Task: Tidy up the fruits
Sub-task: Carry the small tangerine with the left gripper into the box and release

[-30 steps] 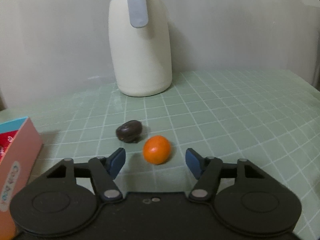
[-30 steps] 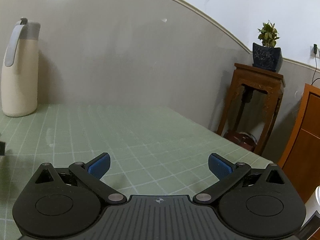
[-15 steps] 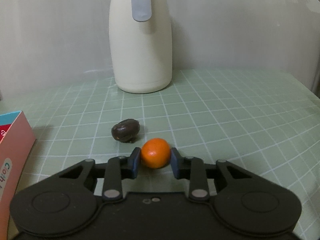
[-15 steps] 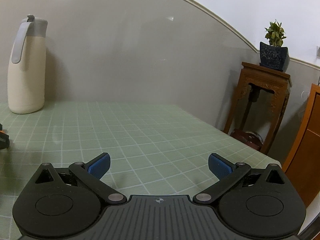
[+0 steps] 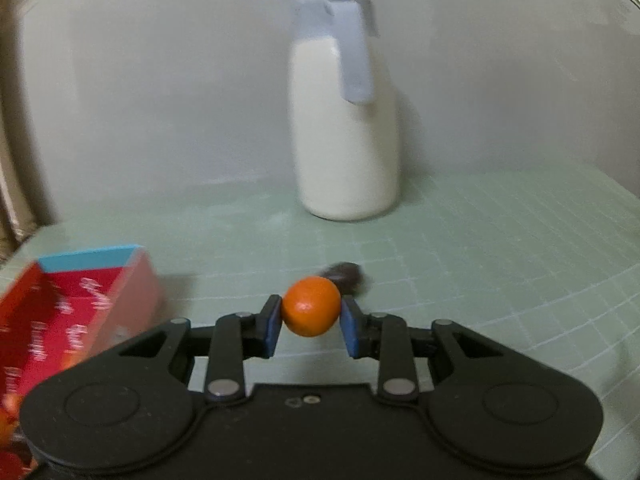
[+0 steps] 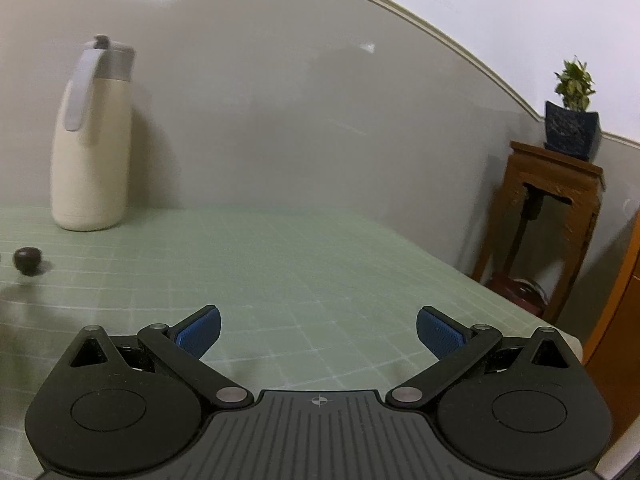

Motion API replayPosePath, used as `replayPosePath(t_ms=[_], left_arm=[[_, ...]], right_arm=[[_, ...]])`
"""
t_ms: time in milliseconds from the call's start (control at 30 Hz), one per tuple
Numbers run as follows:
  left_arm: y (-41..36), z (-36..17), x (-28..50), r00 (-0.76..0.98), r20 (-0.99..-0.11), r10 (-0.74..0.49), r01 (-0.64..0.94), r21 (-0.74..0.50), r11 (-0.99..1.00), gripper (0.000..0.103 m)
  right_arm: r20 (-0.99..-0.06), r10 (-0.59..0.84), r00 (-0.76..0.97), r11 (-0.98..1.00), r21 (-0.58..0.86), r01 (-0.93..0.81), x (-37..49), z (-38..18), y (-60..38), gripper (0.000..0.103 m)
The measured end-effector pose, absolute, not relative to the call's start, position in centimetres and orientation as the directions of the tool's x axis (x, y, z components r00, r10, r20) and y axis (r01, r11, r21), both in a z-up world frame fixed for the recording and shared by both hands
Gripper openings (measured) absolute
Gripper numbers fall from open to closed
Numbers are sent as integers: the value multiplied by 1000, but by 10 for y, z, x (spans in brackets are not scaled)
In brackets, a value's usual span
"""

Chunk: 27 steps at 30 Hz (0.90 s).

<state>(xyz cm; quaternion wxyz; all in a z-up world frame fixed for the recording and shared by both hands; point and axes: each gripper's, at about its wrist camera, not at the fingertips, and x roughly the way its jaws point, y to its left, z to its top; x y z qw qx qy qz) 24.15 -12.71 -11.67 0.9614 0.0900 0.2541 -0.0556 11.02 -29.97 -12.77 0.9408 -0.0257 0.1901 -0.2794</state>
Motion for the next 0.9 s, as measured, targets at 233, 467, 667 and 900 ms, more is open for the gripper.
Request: replayPosePath(t_ms=[233, 467, 667, 900], left_arm=[[-72, -96, 229, 894, -446, 48, 31, 168, 985, 22], [-5, -96, 230, 861, -474, 187, -126, 157, 979, 22], [38, -103, 230, 824, -500, 266, -215, 158, 964, 22], [68, -109, 223, 790, -533, 304, -274, 137, 952, 29]], right_arm=[[-325, -480, 815, 877, -176, 447, 117, -126, -268, 103], [-320, -415, 852, 909, -196, 369, 126, -129, -233, 103], [-318, -369, 873, 926, -207, 316, 135, -130, -206, 103], [-323, -307, 895, 945, -218, 245, 148, -130, -174, 103]])
